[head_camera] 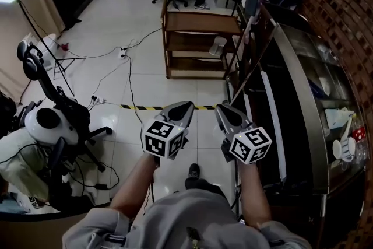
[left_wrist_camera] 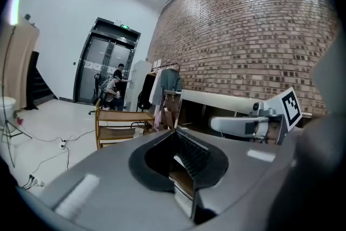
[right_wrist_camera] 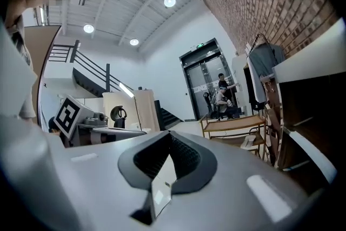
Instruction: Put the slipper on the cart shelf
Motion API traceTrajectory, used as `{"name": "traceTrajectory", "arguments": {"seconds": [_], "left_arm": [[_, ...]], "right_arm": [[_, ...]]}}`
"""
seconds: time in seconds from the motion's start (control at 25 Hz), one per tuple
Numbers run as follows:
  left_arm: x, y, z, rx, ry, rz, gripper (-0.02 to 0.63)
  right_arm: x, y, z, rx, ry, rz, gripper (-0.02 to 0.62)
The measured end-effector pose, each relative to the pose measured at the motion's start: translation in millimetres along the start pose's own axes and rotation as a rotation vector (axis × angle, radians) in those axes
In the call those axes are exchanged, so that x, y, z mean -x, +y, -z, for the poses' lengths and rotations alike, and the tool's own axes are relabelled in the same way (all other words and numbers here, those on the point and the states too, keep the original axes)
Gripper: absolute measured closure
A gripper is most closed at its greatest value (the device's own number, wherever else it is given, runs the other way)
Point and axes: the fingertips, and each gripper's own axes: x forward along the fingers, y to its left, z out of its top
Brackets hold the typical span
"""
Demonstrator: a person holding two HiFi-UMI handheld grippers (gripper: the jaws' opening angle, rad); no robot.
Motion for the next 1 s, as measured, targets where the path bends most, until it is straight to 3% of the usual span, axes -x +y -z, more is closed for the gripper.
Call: {"name": "traceTrajectory", "arguments": {"seconds": [0.56, 1.0], "left_arm": [[-160.4, 79.8, -62.0, -0.002, 0.007, -0.033, 0.598], [-269.1, 176.8, -88.4, -0.025, 0.018, 0.042, 0.598]], "right_arm": [[-119.8, -153.1, -55.5, 0.008, -0.017, -0.03, 0.595], [-221.9, -243.7, -64.6, 0.002, 0.008, 0.1, 0.595]]}}
